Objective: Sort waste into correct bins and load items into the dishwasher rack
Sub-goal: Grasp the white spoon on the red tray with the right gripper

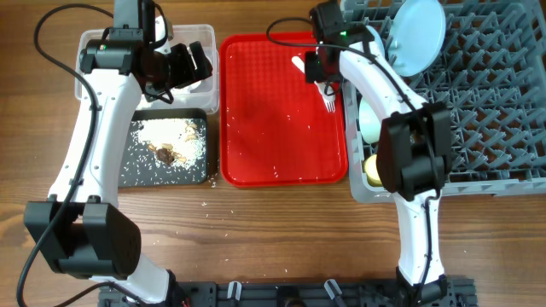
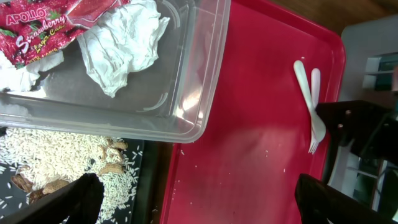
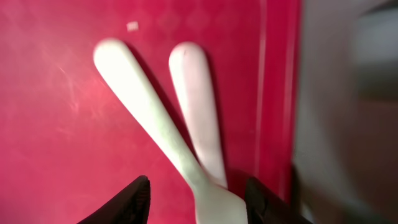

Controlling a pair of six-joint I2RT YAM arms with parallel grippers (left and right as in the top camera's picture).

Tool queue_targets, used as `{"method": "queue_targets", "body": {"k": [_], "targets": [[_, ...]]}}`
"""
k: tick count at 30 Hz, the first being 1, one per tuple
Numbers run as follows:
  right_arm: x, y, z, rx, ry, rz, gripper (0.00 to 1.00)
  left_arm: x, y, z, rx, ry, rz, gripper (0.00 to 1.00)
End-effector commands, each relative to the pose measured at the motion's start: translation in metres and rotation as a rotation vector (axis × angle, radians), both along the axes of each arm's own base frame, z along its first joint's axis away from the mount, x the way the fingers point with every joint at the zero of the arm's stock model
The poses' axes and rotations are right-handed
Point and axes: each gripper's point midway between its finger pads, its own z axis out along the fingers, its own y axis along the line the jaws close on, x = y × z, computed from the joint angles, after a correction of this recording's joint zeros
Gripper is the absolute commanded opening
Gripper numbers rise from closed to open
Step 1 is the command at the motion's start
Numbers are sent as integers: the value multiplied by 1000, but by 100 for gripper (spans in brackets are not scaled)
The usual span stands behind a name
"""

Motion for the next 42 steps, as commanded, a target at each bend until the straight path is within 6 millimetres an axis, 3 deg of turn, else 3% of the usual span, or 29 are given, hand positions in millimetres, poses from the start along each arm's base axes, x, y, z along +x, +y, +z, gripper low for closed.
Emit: {"method": "queue_targets", "body": {"k": [1,8,16,21,24,27,29,32,37,42], "targets": [[-3,10,-19,34,47,15,52,1,2,6,7,-18,1,100],[-35,25,-48,133,223,18,52,1,2,6,7,-18,1,100],[-109,44,-48,125,491,70,46,1,2,6,7,-18,1,100],[-125,60,-46,53,494,113,37,1,2,6,7,-18,1,100],[-122,66,-28,45,443,116,36,1,2,6,7,-18,1,100],[-109,65,4,49,344,110,37,1,2,6,7,-18,1,100],[-93,66,26,51,241,107,38,1,2,6,7,-18,1,100],[-63,63,40,27,94,76,39,1,2,6,7,-18,1,100],[-25,67,32,20,-46,27,40,1,2,6,7,-18,1,100],[-13,61,-4,27,-23,-49,39,1,2,6,7,-18,1,100]]}}
